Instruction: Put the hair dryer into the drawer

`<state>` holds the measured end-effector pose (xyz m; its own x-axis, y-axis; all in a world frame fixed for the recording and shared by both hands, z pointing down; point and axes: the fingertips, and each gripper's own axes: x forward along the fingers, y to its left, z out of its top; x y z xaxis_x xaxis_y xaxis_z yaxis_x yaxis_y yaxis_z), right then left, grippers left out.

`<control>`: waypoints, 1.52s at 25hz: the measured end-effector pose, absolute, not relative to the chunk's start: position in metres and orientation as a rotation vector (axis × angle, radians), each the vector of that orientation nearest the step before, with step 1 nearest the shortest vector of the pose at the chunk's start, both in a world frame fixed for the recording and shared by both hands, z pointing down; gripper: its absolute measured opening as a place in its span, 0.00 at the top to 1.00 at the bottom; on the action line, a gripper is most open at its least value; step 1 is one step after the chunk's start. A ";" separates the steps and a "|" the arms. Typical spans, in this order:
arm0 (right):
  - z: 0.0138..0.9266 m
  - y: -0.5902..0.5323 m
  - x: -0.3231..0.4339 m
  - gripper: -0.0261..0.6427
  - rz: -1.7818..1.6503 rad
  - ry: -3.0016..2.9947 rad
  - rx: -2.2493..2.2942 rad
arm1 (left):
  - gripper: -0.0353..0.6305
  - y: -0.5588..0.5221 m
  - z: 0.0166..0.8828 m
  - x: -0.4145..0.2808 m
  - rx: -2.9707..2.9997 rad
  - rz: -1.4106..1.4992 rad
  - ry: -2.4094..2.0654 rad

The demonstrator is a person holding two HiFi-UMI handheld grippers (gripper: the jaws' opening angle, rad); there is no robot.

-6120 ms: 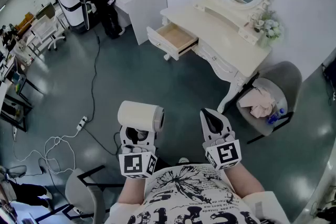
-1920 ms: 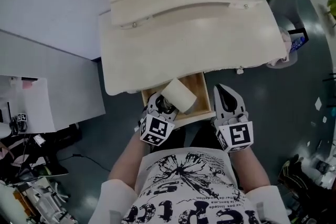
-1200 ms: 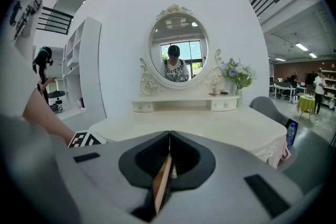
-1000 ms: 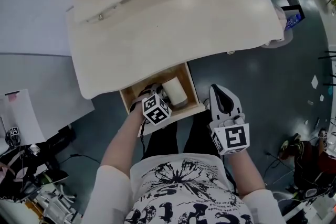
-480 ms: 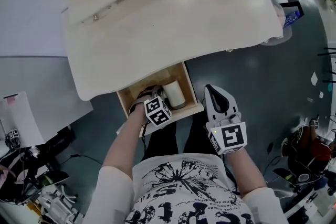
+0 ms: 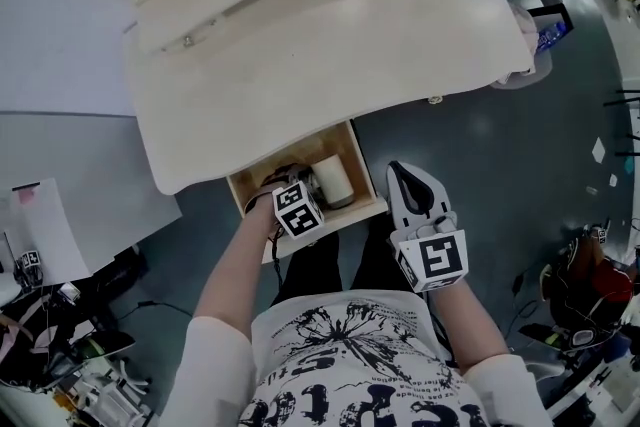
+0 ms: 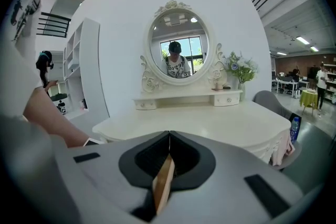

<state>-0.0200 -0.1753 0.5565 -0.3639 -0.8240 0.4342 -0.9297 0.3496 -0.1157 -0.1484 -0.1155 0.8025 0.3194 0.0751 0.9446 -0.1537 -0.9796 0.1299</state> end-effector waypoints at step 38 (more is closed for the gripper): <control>0.400 -0.165 -0.059 0.94 0.135 -2.645 1.433 | 0.92 -0.168 0.375 -0.231 2.546 0.305 -1.846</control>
<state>-0.0589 -0.1651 0.4002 -0.5403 -0.8268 0.1565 -0.8385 0.5447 -0.0165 -0.2307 -0.1675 0.3750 0.2985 -0.9433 0.1451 -0.9399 -0.3169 -0.1271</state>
